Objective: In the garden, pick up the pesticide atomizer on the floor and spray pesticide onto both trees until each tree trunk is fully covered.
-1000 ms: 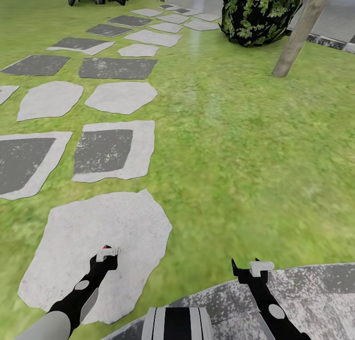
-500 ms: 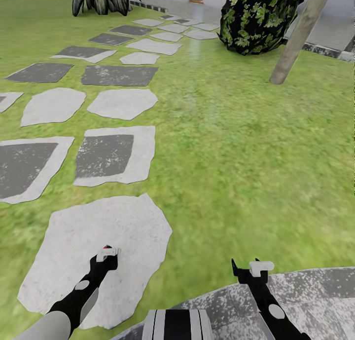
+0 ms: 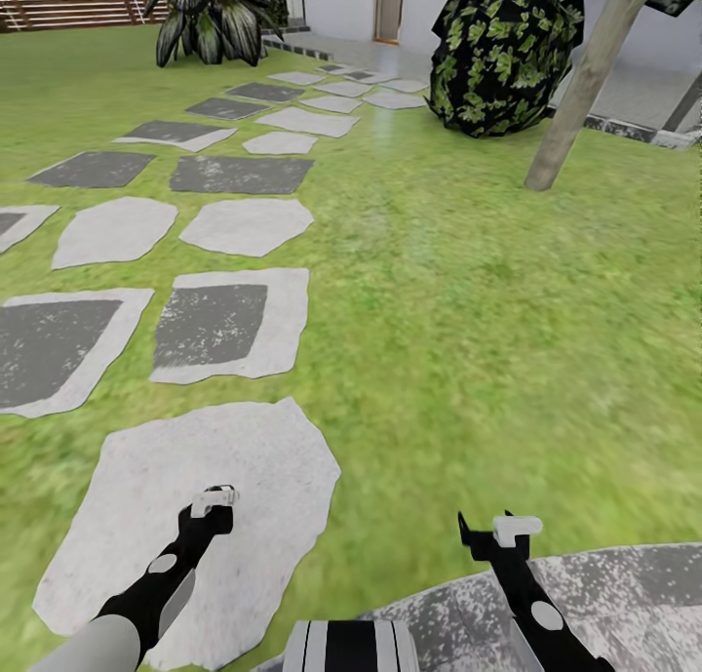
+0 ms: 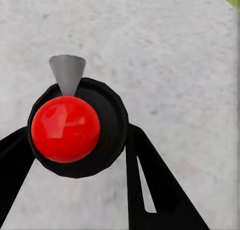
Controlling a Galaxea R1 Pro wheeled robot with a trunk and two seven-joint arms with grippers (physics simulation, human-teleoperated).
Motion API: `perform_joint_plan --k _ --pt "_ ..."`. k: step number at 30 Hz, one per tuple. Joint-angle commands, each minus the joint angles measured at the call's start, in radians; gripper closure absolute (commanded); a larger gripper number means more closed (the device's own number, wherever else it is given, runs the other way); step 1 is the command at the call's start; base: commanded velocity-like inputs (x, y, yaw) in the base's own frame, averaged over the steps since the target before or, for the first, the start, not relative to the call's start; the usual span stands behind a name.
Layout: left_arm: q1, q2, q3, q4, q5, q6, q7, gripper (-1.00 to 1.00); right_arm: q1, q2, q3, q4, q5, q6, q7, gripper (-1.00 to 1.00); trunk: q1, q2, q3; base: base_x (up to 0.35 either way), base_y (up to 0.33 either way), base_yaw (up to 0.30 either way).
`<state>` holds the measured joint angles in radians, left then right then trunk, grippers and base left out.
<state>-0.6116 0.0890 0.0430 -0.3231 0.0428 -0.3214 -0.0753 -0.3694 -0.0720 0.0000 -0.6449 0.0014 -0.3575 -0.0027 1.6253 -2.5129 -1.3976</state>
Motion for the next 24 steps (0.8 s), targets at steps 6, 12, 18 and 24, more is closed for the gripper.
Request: perform_joint_plan --k 6,12,18,24 --pt "0.000 -0.002 0.005 0.001 0.003 -0.002 -0.008 1.00 0.000 0.000 0.000 0.000 0.000 -0.003 0.000 -1.00 -0.003 0.001 0.023 0.000 0.000 0.000" --pt "0.000 -0.002 0.005 0.001 0.003 -0.002 -0.008 1.00 0.000 0.000 0.000 0.000 0.000 -0.003 0.000 -1.00 -0.006 0.003 0.046 0.000 0.000 0.000" --pt "0.000 -0.001 0.005 0.009 0.002 -0.001 -0.009 1.00 0.000 0.000 0.001 0.001 0.000 -0.003 0.000 -1.00 -0.008 0.004 0.069 0.000 0.000 0.000" --pt "0.014 0.001 0.005 0.010 0.000 -0.001 -0.010 1.00 0.000 0.001 0.001 0.003 0.001 -0.003 0.000 -1.00 -0.011 0.005 0.092 0.000 0.000 0.000"
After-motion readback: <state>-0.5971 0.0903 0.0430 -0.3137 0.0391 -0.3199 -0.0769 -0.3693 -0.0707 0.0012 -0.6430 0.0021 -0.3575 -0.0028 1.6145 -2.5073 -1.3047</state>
